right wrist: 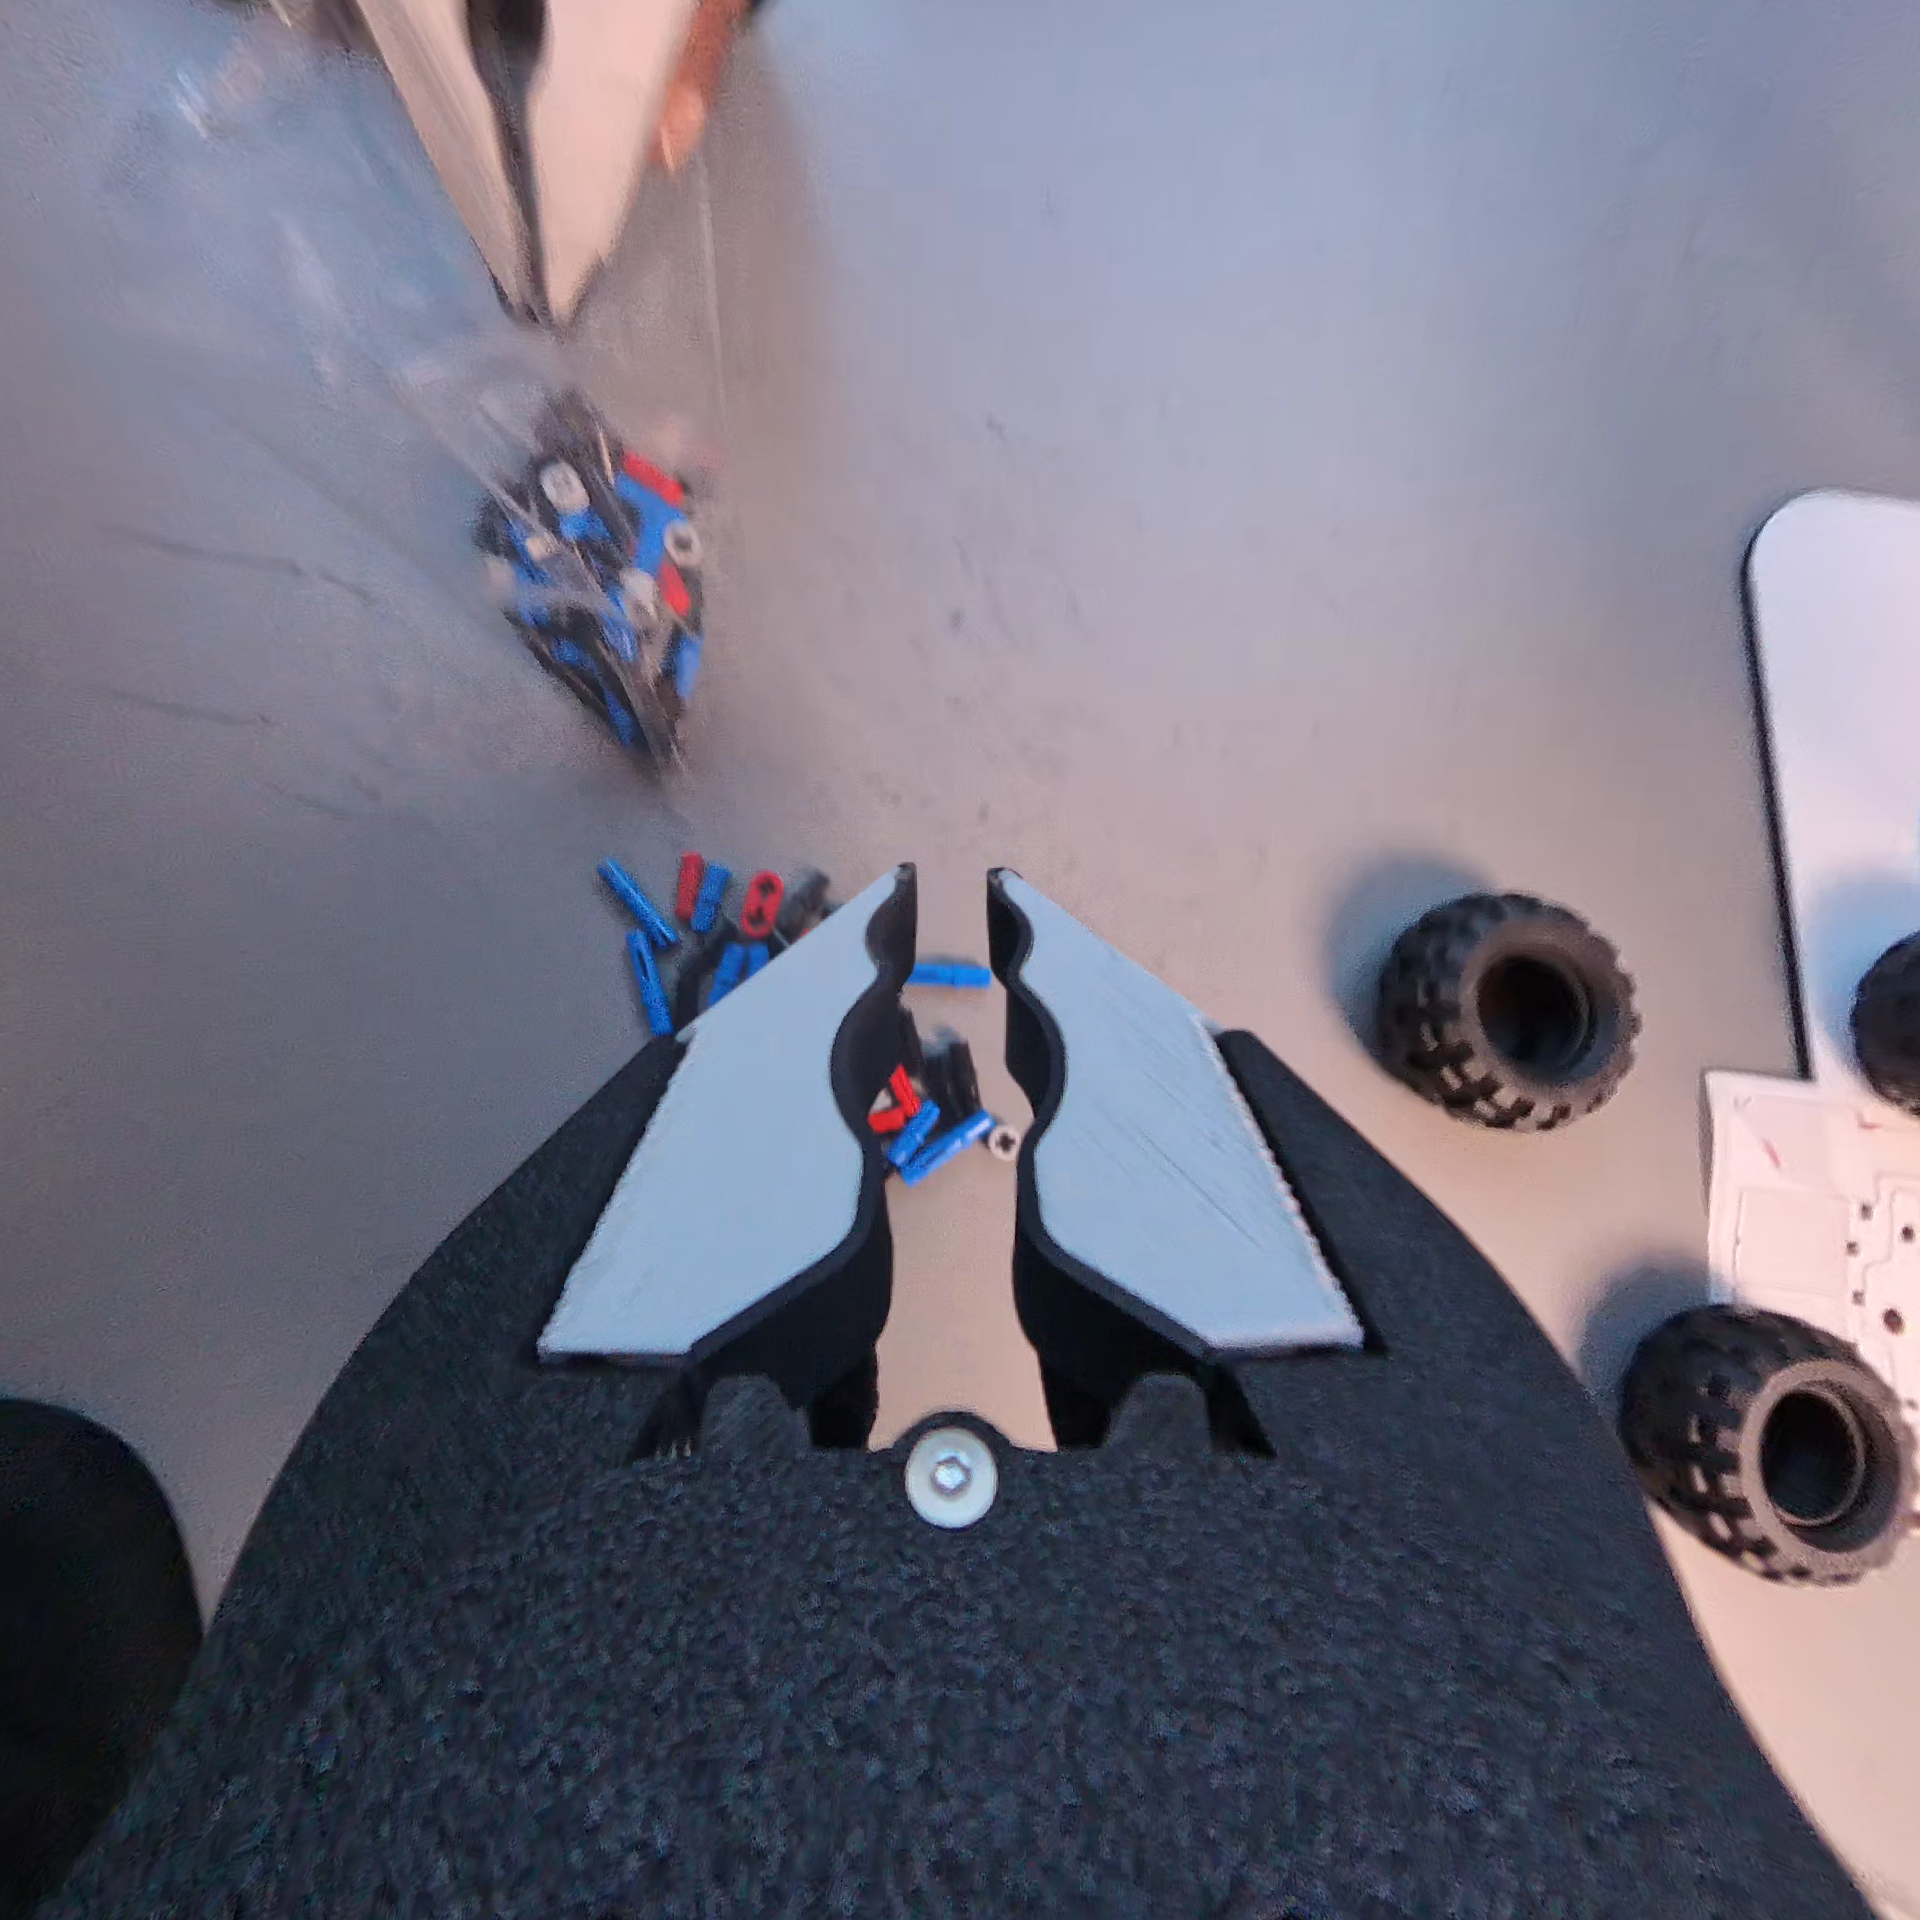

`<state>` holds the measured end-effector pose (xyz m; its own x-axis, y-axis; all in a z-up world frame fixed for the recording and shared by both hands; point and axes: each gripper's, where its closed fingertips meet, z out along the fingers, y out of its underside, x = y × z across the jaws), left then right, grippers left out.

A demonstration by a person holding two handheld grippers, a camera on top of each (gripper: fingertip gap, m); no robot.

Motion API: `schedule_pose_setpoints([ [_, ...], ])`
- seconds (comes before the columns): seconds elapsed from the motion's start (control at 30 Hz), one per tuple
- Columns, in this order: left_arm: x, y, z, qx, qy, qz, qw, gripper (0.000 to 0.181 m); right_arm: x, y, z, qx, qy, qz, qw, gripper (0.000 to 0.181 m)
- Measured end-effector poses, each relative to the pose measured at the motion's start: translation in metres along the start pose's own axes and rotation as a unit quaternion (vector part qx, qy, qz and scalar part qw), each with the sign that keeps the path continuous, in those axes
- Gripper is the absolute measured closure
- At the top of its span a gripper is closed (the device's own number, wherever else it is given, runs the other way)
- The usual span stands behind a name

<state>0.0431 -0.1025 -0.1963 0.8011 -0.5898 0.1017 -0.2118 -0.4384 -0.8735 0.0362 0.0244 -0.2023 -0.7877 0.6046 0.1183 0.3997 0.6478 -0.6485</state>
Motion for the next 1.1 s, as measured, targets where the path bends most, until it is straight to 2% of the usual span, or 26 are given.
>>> schedule_pose_setpoints([
  [0.1,0.000,0.000,0.000,0.001,-0.001,-0.001,1.000,0.181,0.002,0.022,0.009,-0.031,-0.024,-0.001,0.999,0.167],
  [0.3,-0.002,0.000,0.000,0.004,-0.001,-0.007,1.000,0.181,-0.001,0.035,0.018,-0.074,-0.086,-0.049,0.992,0.163],
  [0.5,-0.003,0.000,-0.001,0.004,-0.003,-0.009,1.000,0.181,-0.007,0.033,0.021,-0.085,-0.109,-0.061,0.989,0.178],
  [0.57,-0.003,0.000,-0.001,0.004,-0.003,-0.010,1.000,0.181,-0.007,0.018,0.018,-0.054,-0.101,-0.055,0.992,0.178],
  [0.7,-0.003,0.000,0.000,0.004,-0.003,-0.008,1.000,0.181,-0.030,-0.073,-0.009,0.104,-0.113,-0.056,0.987,0.178],
  [0.77,-0.003,0.000,0.000,0.003,-0.003,-0.008,1.000,0.181,-0.050,-0.104,-0.015,0.141,-0.136,-0.072,0.978,0.178],
  [0.83,-0.002,0.000,-0.001,0.002,-0.004,-0.006,1.000,0.181,-0.058,-0.109,-0.006,0.122,-0.127,-0.098,0.980,0.177],
  [0.9,-0.002,0.000,-0.001,0.002,-0.004,-0.005,1.000,0.181,-0.056,-0.103,0.004,0.102,-0.115,-0.104,0.983,0.170],
  [1.0,-0.002,0.000,-0.001,0.002,-0.004,-0.004,1.000,0.181,-0.048,-0.102,-0.006,0.129,-0.110,-0.068,0.983,0.168],
  [1.1,-0.001,0.000,0.000,0.002,-0.002,-0.004,1.000,0.181,-0.028,-0.066,-0.013,0.088,-0.080,-0.041,0.992,0.168],
])
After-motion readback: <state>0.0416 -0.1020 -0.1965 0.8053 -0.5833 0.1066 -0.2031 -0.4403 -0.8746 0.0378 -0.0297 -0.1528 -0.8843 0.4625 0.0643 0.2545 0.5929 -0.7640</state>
